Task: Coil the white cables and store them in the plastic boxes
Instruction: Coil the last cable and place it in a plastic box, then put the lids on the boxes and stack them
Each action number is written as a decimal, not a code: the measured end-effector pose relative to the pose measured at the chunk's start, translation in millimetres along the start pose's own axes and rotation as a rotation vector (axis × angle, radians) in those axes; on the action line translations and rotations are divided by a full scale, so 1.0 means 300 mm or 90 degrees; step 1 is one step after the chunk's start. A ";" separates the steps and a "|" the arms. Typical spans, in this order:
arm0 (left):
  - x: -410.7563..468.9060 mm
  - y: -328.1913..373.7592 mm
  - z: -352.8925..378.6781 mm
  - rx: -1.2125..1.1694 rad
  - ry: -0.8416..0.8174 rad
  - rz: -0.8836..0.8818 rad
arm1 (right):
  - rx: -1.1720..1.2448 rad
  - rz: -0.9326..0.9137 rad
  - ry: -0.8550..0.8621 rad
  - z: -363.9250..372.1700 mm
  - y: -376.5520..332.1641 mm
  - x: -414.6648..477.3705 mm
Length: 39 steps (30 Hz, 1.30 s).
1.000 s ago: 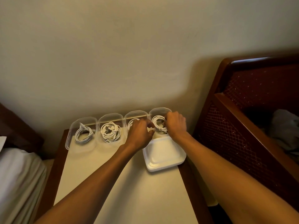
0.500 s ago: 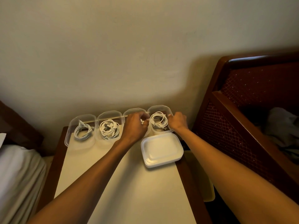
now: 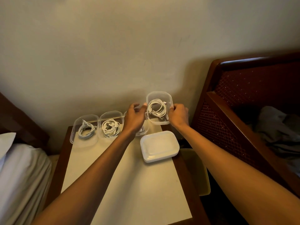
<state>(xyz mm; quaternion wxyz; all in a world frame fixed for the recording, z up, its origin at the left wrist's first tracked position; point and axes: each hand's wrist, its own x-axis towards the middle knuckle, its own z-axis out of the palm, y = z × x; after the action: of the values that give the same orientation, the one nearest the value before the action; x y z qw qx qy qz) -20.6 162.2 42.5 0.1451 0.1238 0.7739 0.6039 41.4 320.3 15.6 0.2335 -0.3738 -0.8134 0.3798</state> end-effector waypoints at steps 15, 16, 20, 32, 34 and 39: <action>-0.462 -0.082 -0.392 -0.030 0.056 -0.096 | 0.040 -0.018 -0.317 -0.022 -0.208 -0.597; -0.488 -0.105 -0.416 -0.021 0.068 -0.108 | 0.026 -0.012 -0.340 -0.009 -0.221 -0.639; -0.571 -0.184 -0.495 0.038 0.087 -0.147 | -0.049 0.008 -0.397 0.082 -0.229 -0.762; -0.633 -0.383 -0.653 0.045 0.020 -0.268 | -0.195 -0.028 -0.379 0.249 -0.150 -0.896; -0.630 -0.391 -0.646 0.119 0.043 -0.230 | -0.193 -0.027 -0.369 0.259 -0.142 -0.908; -0.635 -0.408 -0.642 0.322 0.063 -0.169 | -0.198 -0.026 -0.356 0.272 -0.140 -0.931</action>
<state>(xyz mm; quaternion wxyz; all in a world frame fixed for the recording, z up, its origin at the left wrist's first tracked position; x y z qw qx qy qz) 81.9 -110.2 -17.9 0.1492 0.0239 0.9157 0.3725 139.9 46.6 -27.2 -0.0511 -0.2701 -0.9014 0.3345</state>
